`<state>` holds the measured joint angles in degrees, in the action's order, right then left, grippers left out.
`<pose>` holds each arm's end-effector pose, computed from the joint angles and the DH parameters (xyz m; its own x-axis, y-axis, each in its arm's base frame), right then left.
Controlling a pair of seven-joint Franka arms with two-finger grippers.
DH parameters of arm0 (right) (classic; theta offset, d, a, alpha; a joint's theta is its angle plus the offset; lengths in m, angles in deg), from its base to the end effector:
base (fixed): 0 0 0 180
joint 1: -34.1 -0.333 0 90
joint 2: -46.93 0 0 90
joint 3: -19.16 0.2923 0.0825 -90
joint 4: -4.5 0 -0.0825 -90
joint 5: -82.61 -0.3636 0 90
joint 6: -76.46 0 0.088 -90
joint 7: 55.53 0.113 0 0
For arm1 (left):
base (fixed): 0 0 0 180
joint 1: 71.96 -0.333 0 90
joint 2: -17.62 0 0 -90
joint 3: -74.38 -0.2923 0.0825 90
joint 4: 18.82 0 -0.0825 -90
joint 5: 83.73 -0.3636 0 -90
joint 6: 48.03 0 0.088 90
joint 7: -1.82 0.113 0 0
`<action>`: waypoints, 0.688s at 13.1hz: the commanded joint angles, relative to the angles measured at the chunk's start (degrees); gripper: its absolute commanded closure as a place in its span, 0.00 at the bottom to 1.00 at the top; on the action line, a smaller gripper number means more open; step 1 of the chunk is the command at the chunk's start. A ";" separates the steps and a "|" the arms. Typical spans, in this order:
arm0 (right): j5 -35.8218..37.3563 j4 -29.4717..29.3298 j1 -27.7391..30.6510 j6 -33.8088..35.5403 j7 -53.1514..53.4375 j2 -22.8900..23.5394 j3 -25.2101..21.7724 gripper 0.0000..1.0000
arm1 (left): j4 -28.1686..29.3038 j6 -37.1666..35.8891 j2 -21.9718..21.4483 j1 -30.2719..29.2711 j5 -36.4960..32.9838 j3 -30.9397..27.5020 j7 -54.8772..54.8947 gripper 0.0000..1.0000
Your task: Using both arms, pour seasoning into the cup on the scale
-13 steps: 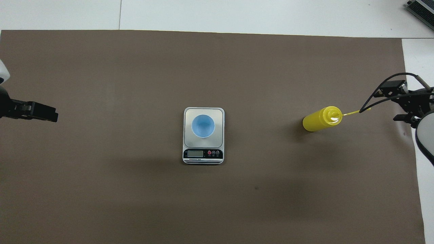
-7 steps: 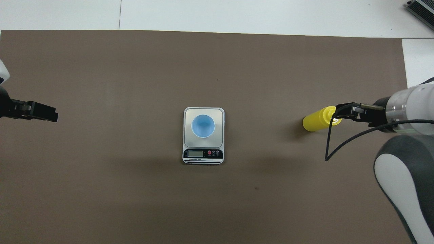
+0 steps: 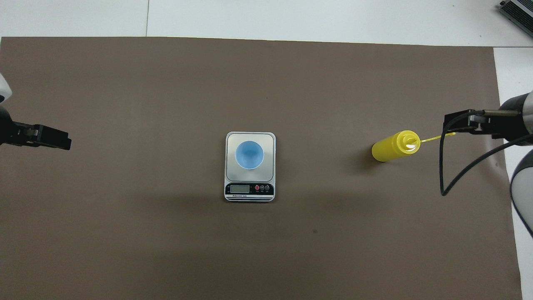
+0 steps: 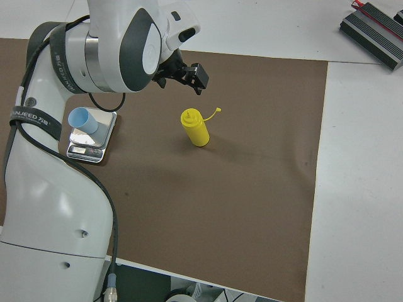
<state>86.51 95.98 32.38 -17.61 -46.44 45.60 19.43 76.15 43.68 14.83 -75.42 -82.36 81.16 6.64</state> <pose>0.5350 0.0114 0.6022 0.9899 -0.1185 0.0781 -0.1231 -0.9908 0.0565 0.5207 -0.0342 0.5837 0.9900 -0.1407 -0.0070 -0.1405 -0.9899 0.0188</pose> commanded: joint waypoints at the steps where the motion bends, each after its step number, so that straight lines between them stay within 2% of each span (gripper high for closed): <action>1: 1.38 -4.47 0.23 3.98 -1.71 3.18 0.52 0.00 | 1.45 0.22 -1.34 -0.76 0.65 0.25 -0.25 0.00; 5: -0.29 0.88 0.23 3.02 -4.16 0.81 0.43 0.00 | 1.45 0.22 -1.34 -0.76 0.65 0.25 -0.25 0.00; 6: -0.64 3.33 0.14 0.06 -5.22 -0.24 0.43 0.00 | 1.45 0.22 -1.34 -0.68 0.65 0.25 -0.25 0.00; 9: -0.82 4.15 -0.30 -0.59 -5.40 -0.61 0.43 0.00 | 1.45 0.22 -1.34 -0.76 0.65 0.25 -0.25 0.00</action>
<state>86.42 97.39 32.04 -16.66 -50.39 47.15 19.67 76.15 43.68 14.83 -75.42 -82.36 81.16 6.64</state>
